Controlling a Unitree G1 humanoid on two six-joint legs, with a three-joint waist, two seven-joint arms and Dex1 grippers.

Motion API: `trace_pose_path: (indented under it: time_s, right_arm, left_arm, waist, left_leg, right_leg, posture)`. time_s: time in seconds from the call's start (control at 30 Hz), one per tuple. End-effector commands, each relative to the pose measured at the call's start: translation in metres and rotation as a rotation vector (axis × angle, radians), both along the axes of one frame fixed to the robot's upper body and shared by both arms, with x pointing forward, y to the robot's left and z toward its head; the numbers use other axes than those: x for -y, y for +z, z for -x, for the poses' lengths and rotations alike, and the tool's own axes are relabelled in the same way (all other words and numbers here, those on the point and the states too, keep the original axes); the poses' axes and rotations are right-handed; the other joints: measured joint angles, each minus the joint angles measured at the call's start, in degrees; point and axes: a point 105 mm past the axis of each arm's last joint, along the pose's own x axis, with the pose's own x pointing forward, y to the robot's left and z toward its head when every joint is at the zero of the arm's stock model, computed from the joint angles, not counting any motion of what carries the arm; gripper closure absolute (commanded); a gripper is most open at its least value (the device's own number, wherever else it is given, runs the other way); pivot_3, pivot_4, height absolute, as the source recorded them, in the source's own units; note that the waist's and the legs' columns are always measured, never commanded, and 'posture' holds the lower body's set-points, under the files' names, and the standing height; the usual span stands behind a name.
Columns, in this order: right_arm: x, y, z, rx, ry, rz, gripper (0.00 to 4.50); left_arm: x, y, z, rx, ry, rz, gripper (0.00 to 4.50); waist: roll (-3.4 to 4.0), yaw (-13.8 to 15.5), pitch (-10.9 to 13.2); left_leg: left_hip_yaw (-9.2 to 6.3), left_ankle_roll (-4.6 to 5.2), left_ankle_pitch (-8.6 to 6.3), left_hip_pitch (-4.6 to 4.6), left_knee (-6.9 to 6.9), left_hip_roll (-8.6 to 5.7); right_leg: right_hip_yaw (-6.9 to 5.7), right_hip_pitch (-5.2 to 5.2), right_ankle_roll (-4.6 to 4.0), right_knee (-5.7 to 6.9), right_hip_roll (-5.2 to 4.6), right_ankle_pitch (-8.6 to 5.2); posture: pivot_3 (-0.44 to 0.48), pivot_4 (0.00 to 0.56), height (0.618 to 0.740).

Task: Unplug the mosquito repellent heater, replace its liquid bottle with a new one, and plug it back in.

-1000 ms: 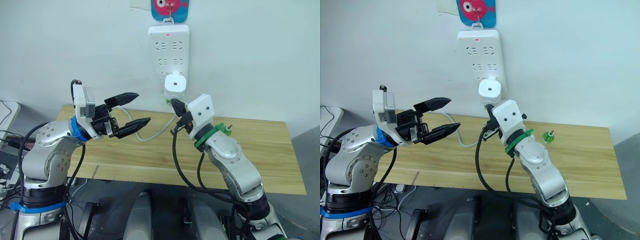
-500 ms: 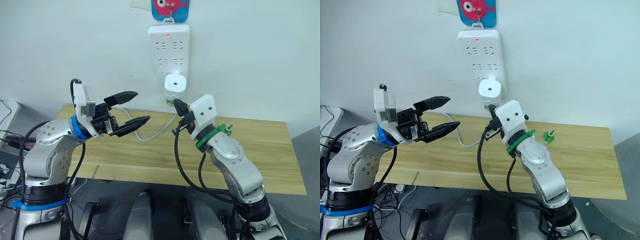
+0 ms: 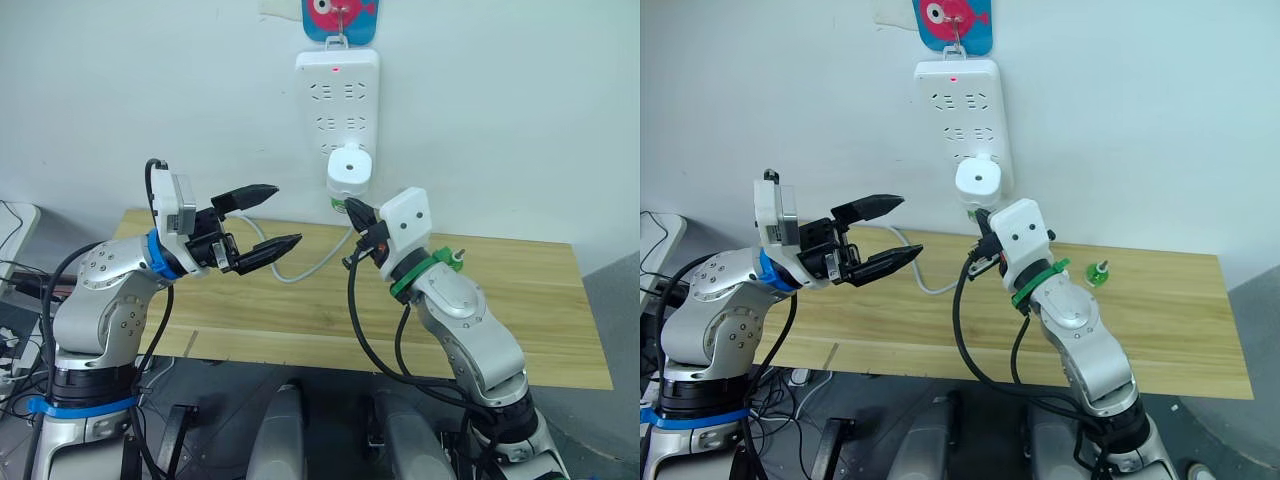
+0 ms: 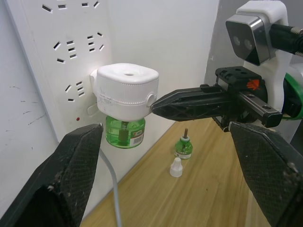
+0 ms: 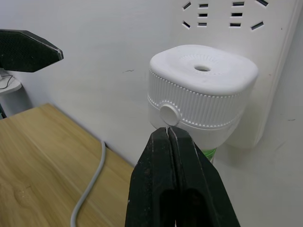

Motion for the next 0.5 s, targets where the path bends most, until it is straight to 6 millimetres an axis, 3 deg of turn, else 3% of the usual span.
trace_pose_path:
  time_s: [0.03,0.5]
  right_arm:
    - [-0.002,0.025,0.011,0.082,0.032,-0.053,4.48]
    - [-0.006,0.015,0.018,0.039,0.074,-0.031,4.48]
  left_arm:
    - [0.001,0.007,0.004,0.047,-0.007,-0.003,0.0]
    - [0.001,0.007,0.003,0.057,-0.008,-0.004,0.0]
  waist:
    - [0.0,0.0,0.0]
    - [0.0,0.0,0.0]
  left_leg:
    - [0.0,0.0,0.0,0.0,0.0,0.0]
    - [-0.01,0.0,0.0,0.0,-0.02,-0.01]
  right_leg:
    - [0.0,0.0,0.0,0.0,0.0,0.0]
    - [0.0,0.0,0.0,-0.01,0.0,0.0]
  posture:
    - [0.128,0.307,0.74]
    - [0.129,0.304,0.74]
